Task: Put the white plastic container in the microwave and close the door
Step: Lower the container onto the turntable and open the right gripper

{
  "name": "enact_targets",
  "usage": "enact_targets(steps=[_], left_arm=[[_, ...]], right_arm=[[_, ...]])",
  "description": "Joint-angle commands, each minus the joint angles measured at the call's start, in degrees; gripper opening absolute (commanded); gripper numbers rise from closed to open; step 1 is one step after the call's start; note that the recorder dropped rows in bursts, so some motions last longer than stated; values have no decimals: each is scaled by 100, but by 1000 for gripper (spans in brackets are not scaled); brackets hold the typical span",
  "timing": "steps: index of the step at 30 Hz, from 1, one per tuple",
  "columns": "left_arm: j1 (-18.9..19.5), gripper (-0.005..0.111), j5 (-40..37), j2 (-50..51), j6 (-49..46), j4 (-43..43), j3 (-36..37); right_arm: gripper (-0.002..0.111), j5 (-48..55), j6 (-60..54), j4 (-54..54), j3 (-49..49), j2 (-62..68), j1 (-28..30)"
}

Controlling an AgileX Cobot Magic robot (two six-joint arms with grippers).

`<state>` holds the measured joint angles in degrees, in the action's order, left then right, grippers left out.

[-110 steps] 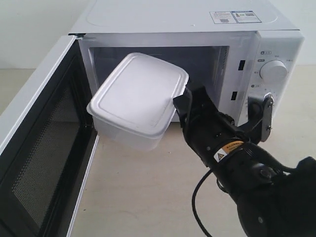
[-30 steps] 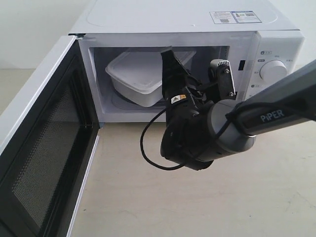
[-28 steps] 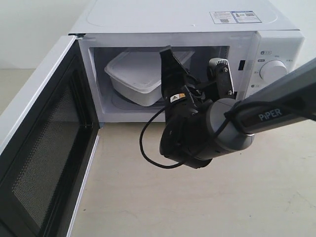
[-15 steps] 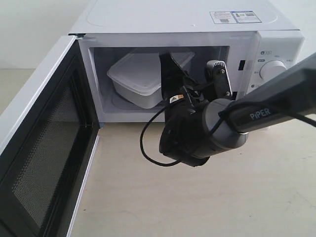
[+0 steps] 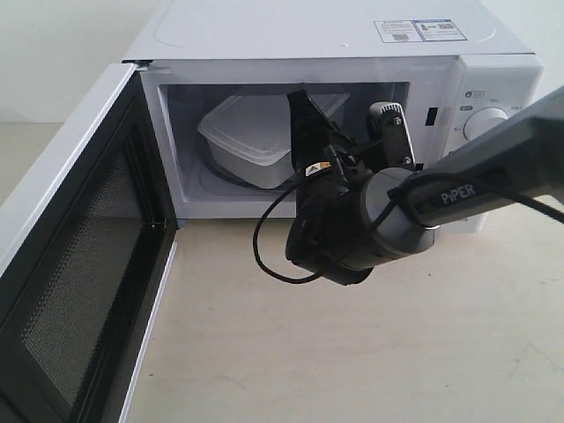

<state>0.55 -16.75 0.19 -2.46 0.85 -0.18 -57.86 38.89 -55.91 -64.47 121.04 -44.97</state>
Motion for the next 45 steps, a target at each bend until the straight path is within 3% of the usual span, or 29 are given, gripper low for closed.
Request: enact_targets(steps=[1, 12, 14, 17, 20, 31, 41, 45], left_arm=[[-45, 4, 25, -19, 53, -43, 18], [-45, 4, 25, -19, 53, -43, 18], [-45, 4, 25, -19, 53, -43, 18], [-45, 4, 25, -19, 53, -43, 18], [-45, 4, 25, -19, 53, -43, 18], [-45, 4, 25, -19, 53, -43, 18], [-45, 4, 25, -19, 53, -43, 18], [-45, 4, 25, -19, 53, -43, 18]], right_arm=[[0, -13, -76, 152, -31, -32, 108], [2, 183, -79, 370, -31, -32, 108], [10, 194, -79, 370, -31, -32, 108], [39, 208, -79, 370, -31, -32, 108], [58, 208, -50, 360, -31, -32, 108], [58, 298, -5, 344, 68, -107, 108], [58, 175, 294, 263, 1079, -591, 177], [58, 173, 306, 738, 1541, -903, 177]])
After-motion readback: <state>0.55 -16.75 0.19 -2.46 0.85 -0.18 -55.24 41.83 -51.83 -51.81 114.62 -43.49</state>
